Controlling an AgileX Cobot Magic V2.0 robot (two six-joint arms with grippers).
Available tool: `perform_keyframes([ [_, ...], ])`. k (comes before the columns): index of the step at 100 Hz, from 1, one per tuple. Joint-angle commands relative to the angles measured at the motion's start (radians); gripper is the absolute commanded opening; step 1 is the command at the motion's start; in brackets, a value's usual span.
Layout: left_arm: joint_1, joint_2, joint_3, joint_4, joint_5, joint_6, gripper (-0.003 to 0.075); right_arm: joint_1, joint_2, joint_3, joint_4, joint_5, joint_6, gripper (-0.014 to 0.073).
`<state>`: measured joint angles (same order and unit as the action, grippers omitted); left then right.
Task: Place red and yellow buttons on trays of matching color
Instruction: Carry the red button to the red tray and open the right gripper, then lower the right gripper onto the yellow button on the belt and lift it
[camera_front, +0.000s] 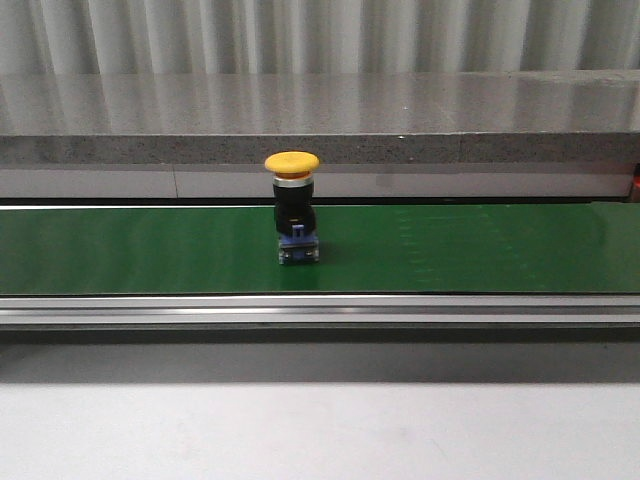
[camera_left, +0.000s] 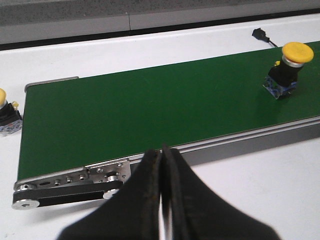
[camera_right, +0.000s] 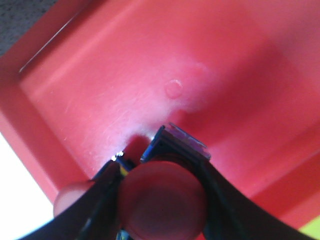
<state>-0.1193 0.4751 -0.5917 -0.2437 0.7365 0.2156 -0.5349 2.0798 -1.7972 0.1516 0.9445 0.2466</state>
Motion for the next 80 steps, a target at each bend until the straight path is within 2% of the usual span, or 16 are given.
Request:
perform_keyframes([
  [1, -0.008, 0.004, -0.024, -0.024, -0.065, 0.002, -0.002, -0.006, -0.029, -0.053, 0.012, -0.046, 0.002, 0.0099],
  [32, -0.008, 0.004, -0.024, -0.024, -0.065, 0.002, -0.002, -0.006, 0.027, -0.069, 0.014, -0.069, 0.002, 0.0117],
  [42, -0.008, 0.004, -0.024, -0.024, -0.065, 0.002, -0.002, -0.006, 0.032, -0.069, 0.015, -0.067, 0.002, 0.021],
  [54, -0.008, 0.004, -0.024, -0.024, -0.065, 0.002, -0.002, -0.006, 0.032, -0.069, 0.037, -0.078, 0.002, 0.0444],
  [61, -0.008, 0.004, -0.024, -0.024, -0.065, 0.002, -0.002, -0.006, 0.031, -0.069, 0.045, -0.083, 0.002, 0.0531],
  [80, -0.008, 0.004, -0.024, -0.024, -0.065, 0.002, -0.002, -0.006, 0.0, -0.069, 0.044, -0.064, 0.002, 0.0541],
])
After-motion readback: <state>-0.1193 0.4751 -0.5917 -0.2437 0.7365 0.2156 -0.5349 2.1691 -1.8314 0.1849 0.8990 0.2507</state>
